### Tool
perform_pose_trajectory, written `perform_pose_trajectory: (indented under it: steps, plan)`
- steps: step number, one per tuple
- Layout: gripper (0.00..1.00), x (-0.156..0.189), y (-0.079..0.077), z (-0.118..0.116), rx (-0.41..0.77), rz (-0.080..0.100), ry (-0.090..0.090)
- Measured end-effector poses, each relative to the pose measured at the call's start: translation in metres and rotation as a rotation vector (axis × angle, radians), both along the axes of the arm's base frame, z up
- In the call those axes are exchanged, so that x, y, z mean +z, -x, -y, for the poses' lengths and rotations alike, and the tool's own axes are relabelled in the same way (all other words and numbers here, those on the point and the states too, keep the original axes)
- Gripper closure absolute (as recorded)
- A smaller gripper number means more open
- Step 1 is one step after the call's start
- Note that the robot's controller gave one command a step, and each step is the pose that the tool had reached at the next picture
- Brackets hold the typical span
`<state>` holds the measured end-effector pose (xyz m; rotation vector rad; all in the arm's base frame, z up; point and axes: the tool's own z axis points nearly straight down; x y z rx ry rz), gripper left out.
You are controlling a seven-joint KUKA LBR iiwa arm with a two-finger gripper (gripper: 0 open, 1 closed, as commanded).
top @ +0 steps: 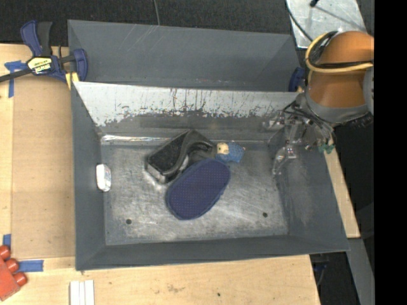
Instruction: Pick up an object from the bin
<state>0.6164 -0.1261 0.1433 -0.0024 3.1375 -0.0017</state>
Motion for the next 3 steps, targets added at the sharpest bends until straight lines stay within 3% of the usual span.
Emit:
perform_pose_trajectory:
  steps: [1, 2, 3]
  plan:
    - [0.0, -0.066, -0.001, -0.077, 0.174, 0.001, -0.002]
    - [1.0, -0.064, -0.002, -0.074, 0.172, 0.004, 0.0]
    - [1.0, 0.064, 0.018, -0.037, 0.284, 0.007, 0.004]
